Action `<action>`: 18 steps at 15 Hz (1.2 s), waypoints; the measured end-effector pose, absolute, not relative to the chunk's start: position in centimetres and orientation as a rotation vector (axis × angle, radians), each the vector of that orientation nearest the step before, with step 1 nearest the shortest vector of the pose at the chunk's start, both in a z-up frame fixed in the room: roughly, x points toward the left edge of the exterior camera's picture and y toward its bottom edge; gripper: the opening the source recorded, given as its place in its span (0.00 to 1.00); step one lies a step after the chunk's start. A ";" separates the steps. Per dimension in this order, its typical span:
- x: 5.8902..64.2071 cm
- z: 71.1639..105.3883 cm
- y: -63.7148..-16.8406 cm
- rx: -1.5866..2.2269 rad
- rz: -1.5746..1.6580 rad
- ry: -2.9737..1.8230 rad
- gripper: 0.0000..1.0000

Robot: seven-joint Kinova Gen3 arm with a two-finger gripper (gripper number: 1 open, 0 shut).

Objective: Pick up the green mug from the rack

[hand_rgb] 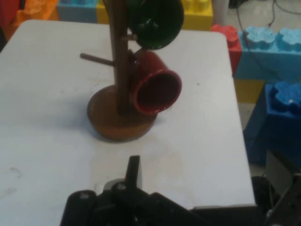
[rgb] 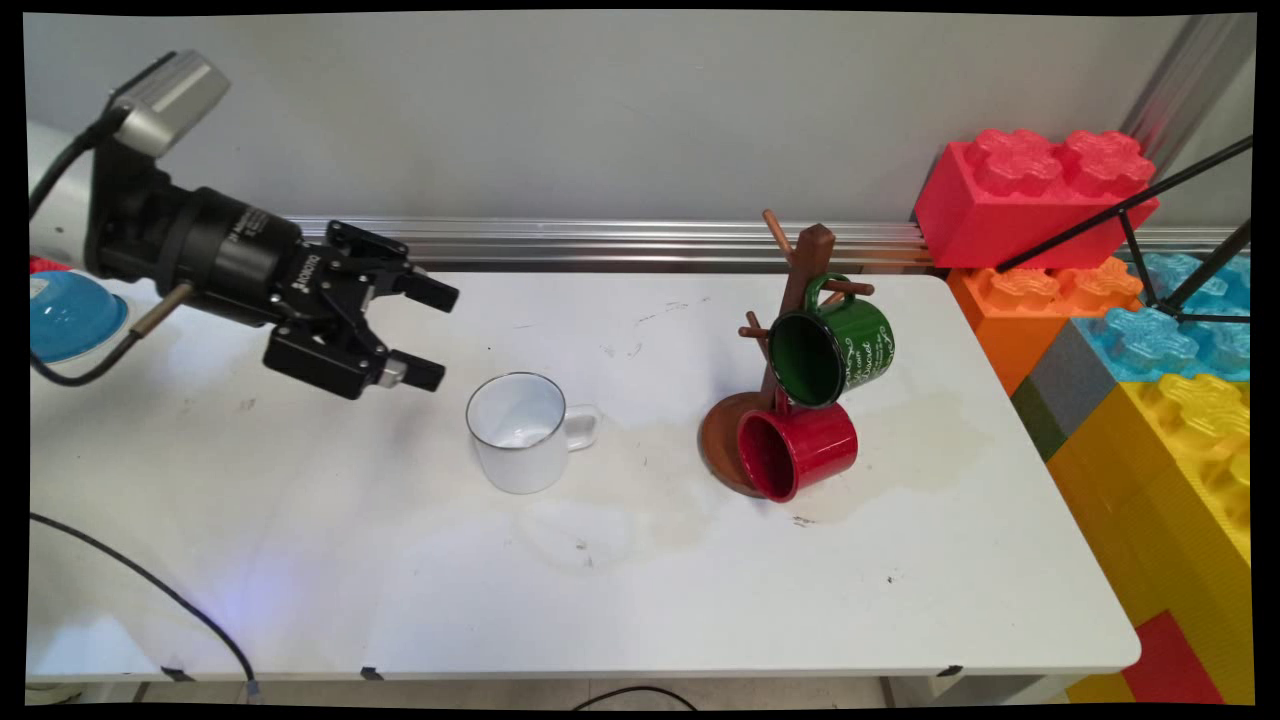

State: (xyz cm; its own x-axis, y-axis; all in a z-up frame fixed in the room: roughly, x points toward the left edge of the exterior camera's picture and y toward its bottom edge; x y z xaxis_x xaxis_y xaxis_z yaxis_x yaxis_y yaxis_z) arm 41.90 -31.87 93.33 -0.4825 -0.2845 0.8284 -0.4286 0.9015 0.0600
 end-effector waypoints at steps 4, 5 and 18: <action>39.3 93.8 -33.1 0.596 0.166 -2.080 1.00; 38.8 93.8 -33.3 0.614 0.165 -2.078 1.00; 27.8 95.6 -33.5 0.821 0.123 -2.010 1.00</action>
State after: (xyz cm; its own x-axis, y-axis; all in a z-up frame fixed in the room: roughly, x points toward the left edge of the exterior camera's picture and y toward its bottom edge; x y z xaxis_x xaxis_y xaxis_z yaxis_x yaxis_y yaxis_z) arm 27.83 -33.52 95.57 -0.3440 -0.5003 0.7946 -0.5935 0.7716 0.2289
